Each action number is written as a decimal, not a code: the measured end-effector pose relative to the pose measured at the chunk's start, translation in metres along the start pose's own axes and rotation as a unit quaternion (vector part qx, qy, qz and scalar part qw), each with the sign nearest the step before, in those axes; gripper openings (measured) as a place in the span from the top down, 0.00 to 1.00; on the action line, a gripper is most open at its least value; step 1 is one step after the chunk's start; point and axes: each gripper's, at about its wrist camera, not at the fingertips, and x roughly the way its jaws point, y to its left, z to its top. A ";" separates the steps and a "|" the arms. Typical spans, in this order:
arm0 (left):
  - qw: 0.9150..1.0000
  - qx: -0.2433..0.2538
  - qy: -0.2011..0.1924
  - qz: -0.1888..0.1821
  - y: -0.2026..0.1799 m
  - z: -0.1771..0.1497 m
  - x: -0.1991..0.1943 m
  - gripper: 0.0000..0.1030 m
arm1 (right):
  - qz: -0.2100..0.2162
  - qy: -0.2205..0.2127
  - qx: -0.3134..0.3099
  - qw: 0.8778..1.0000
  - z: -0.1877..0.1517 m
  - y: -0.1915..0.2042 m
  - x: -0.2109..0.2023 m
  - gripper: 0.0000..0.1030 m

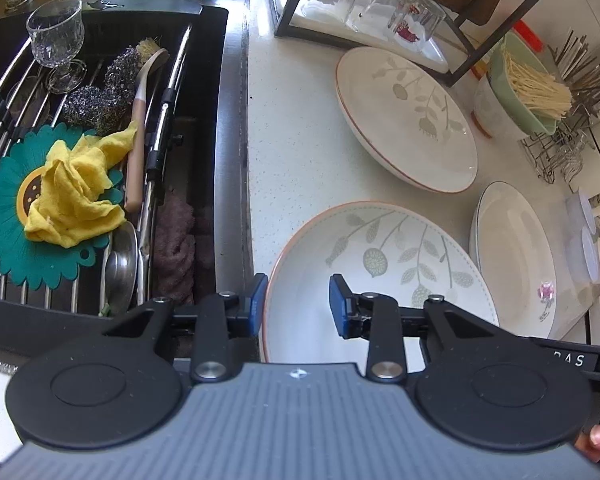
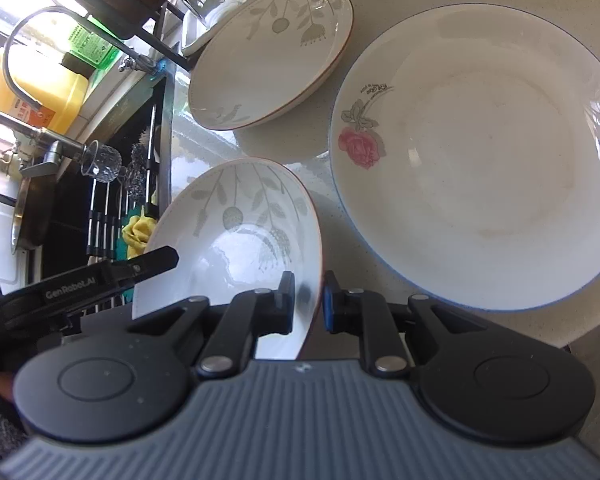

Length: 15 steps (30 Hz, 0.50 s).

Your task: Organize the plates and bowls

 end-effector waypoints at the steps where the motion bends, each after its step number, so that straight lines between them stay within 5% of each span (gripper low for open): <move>1: 1.000 -0.003 0.002 -0.001 -0.001 0.001 -0.003 0.63 | 0.000 0.002 0.002 1.000 0.001 0.001 -0.004 0.83; 15: 0.998 -0.040 0.007 -0.050 -0.030 0.012 -0.045 0.63 | 0.020 -0.028 0.001 0.999 0.011 -0.001 -0.063 0.83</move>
